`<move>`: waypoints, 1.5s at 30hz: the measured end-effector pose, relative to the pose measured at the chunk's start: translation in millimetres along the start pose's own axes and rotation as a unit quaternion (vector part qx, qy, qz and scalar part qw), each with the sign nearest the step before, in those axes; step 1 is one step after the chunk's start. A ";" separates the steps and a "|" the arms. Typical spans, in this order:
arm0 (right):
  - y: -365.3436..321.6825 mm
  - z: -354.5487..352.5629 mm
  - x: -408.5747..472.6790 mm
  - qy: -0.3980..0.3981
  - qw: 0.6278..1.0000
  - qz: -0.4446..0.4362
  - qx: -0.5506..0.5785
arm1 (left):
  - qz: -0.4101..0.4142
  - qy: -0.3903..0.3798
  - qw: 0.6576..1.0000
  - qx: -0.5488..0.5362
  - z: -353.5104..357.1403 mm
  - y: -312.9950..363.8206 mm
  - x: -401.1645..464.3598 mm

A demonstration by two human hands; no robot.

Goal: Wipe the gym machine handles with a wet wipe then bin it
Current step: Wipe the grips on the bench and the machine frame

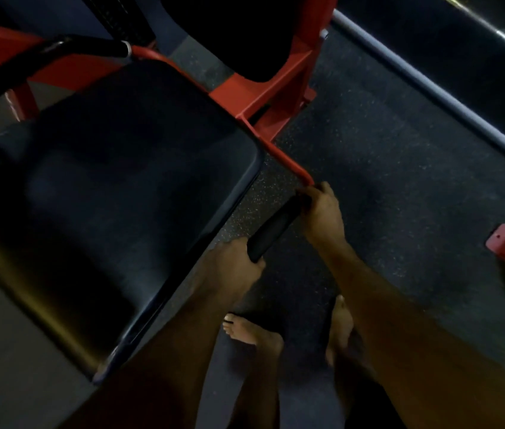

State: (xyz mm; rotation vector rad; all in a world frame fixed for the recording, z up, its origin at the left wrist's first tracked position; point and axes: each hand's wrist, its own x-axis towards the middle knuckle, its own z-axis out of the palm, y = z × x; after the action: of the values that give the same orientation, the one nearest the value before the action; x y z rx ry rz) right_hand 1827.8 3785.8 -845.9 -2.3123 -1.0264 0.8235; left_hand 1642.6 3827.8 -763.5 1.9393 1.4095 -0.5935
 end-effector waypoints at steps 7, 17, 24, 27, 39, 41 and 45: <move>3.4 -3.9 33.1 -0.071 0.996 0.035 -0.033 | -0.003 -0.021 1.000 -0.018 0.2 -2.4 2.4; 33.5 -4.2 7.4 -0.029 0.998 -0.013 0.049 | 0.005 0.005 1.000 0.002 3.6 -0.8 0.4; 22.8 15.0 -22.7 0.040 0.980 -0.018 0.194 | 0.013 0.024 1.000 0.006 7.9 -1.9 -0.1; 35.9 26.0 -33.1 0.064 0.975 -0.028 0.210 | 0.017 0.023 1.000 0.009 11.1 -5.5 4.5; 21.8 32.4 -37.3 0.115 0.968 -0.057 0.216 | 0.053 0.083 0.995 0.032 18.1 -11.9 9.9; 32.4 29.9 -34.4 0.109 0.970 -0.055 0.210 | 0.060 0.101 0.992 0.037 19.3 -11.6 7.7; 36.6 24.1 -7.0 0.092 0.975 0.027 0.201 | 0.058 0.108 0.991 0.048 19.2 -11.0 7.3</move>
State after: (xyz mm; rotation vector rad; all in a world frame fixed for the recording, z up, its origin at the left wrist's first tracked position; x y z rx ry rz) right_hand 1825.4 3762.4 -883.6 -2.0295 -0.6485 0.7419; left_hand 1634.9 3820.6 -784.3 2.2004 1.4065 -0.4141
